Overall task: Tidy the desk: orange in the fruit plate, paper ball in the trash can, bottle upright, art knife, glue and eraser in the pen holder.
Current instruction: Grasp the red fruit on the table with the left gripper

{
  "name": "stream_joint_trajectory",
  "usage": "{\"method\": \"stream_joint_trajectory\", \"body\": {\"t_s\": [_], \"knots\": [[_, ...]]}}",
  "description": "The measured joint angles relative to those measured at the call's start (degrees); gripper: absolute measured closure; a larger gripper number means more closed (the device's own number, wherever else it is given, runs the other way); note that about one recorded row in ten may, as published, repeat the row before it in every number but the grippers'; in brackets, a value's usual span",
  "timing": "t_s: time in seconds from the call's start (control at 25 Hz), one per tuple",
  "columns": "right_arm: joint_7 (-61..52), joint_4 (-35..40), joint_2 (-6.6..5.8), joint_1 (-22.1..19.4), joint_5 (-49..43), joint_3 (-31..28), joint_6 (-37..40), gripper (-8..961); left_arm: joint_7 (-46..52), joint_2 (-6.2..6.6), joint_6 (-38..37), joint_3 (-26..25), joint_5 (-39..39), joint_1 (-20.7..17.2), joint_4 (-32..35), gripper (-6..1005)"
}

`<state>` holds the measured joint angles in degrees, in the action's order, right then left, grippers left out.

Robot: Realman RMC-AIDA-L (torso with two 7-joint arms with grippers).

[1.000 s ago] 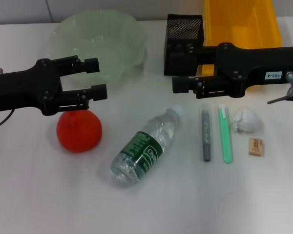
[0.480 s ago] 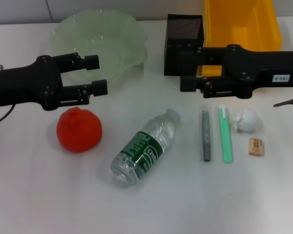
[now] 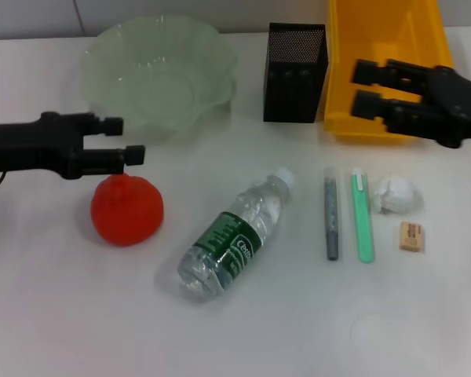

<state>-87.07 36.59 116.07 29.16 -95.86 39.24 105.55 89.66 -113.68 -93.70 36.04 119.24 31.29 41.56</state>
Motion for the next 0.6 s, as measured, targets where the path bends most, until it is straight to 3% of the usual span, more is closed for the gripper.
{"method": "stream_joint_trajectory", "body": {"t_s": [0.12, 0.32, 0.6], "knots": [[0.0, -0.2, 0.08, -3.0, 0.0, -2.9, 1.0, 223, 0.0, -0.27, 3.2, 0.0, 2.9, -1.0, 0.0, 231], [0.1, -1.0, 0.08, -4.2, 0.0, -5.2, 1.5, 223, 0.9, -0.77, 6.2, 0.0, 6.8, -2.2, -0.5, 231], [0.1, -1.0, 0.06, -3.2, -0.1, -5.0, 0.9, 223, 0.6, -1.85, 6.5, 0.0, 7.3, -2.6, -0.6, 230]]}}
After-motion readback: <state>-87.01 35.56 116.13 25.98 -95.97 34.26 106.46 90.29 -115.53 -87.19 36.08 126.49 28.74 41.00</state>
